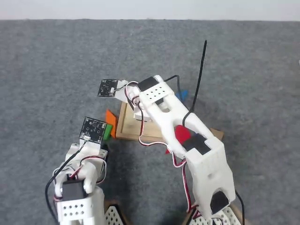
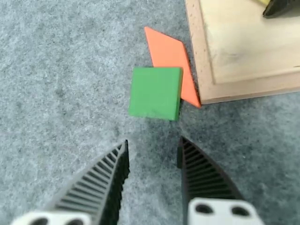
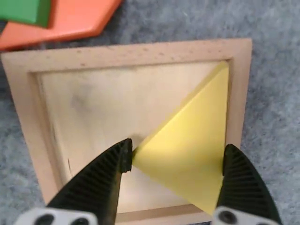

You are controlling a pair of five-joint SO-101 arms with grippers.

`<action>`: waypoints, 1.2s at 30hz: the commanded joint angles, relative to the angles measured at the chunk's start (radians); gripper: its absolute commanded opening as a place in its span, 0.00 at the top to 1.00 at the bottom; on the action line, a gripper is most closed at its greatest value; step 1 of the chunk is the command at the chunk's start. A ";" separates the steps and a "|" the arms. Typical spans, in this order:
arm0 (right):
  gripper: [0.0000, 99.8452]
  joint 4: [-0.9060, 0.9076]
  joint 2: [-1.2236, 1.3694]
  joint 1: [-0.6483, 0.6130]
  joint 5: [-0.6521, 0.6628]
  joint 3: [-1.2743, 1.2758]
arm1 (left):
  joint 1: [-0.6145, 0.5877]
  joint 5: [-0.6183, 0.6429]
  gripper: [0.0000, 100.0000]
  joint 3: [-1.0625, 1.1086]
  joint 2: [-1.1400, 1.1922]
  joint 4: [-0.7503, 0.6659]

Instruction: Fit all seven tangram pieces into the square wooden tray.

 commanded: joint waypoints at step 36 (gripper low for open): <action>0.60 0.024 -0.657 0.162 -0.341 0.726 | -0.006 -0.009 0.83 -0.007 -0.002 0.005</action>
